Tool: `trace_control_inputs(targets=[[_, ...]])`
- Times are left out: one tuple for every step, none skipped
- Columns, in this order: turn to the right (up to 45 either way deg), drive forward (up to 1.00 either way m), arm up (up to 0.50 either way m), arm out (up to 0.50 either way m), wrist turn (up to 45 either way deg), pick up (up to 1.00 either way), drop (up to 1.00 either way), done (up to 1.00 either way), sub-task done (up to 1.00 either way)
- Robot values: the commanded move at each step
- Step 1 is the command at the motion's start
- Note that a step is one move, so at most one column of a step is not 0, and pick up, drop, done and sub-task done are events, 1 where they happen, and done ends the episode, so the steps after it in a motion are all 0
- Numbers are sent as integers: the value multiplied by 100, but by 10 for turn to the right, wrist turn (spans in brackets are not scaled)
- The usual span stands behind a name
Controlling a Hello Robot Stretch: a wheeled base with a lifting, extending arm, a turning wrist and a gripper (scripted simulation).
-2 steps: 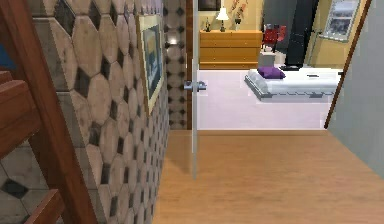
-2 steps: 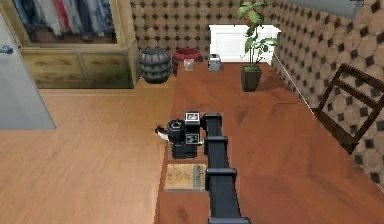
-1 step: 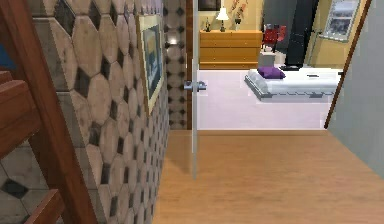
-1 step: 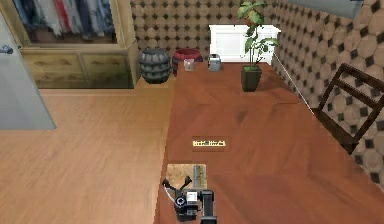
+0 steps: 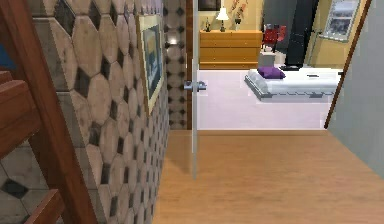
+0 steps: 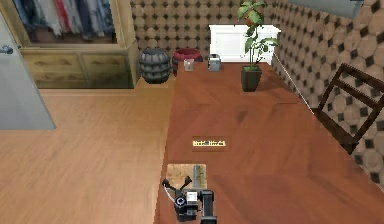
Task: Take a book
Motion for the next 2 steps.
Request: trace_control_inputs(targets=[[0, 0, 10, 0, 0, 0, 0, 0, 0], [0, 0, 0, 0, 0, 0, 0, 100, 0]])
